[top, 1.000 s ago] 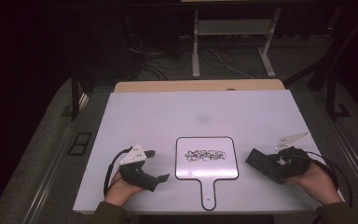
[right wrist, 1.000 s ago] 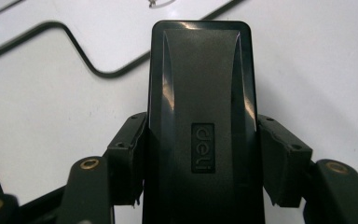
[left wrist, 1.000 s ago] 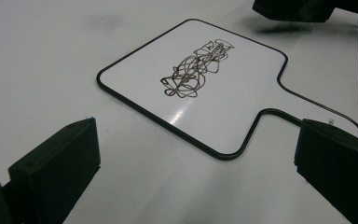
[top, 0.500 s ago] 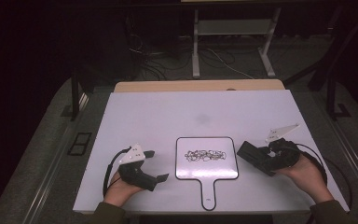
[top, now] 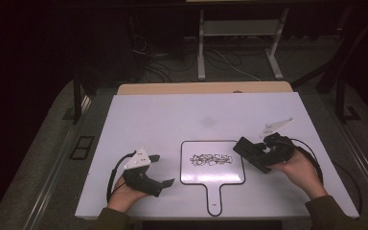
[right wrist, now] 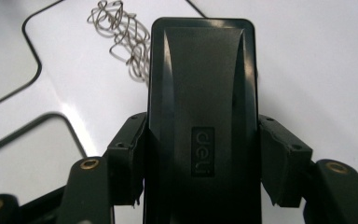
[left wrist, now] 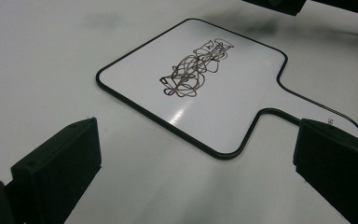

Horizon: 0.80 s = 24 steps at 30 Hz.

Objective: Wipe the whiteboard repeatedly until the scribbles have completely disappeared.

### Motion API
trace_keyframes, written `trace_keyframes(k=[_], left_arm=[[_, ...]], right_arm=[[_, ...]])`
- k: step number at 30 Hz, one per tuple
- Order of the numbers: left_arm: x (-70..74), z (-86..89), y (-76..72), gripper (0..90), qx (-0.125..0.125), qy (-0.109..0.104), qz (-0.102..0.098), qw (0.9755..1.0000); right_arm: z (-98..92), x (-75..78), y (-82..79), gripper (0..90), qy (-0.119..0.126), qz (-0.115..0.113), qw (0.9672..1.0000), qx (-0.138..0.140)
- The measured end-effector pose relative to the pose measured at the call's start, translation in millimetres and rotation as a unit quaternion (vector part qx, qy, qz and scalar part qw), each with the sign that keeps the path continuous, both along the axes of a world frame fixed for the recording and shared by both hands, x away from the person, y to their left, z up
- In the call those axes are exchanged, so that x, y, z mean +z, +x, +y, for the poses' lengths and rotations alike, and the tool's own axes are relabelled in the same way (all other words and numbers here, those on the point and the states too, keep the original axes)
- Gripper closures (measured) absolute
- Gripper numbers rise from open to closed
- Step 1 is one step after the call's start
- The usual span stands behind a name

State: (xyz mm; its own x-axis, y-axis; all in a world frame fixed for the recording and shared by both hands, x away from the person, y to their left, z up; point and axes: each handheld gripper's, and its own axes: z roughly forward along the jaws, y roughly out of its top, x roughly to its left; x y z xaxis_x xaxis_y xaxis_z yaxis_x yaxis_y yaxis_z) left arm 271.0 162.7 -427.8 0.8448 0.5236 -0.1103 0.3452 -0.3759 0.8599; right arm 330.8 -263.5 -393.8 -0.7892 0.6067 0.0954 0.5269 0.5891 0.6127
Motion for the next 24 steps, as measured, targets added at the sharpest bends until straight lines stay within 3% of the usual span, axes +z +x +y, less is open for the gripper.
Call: trace_keyframes(k=[24], left_arm=[[0.4,1.1,0.1,0.0,0.001,-0.005,-0.001,1.0000]], right_arm=[[55.0,-3.8,31.0,38.7,-0.024,0.012,0.9994,0.021]])
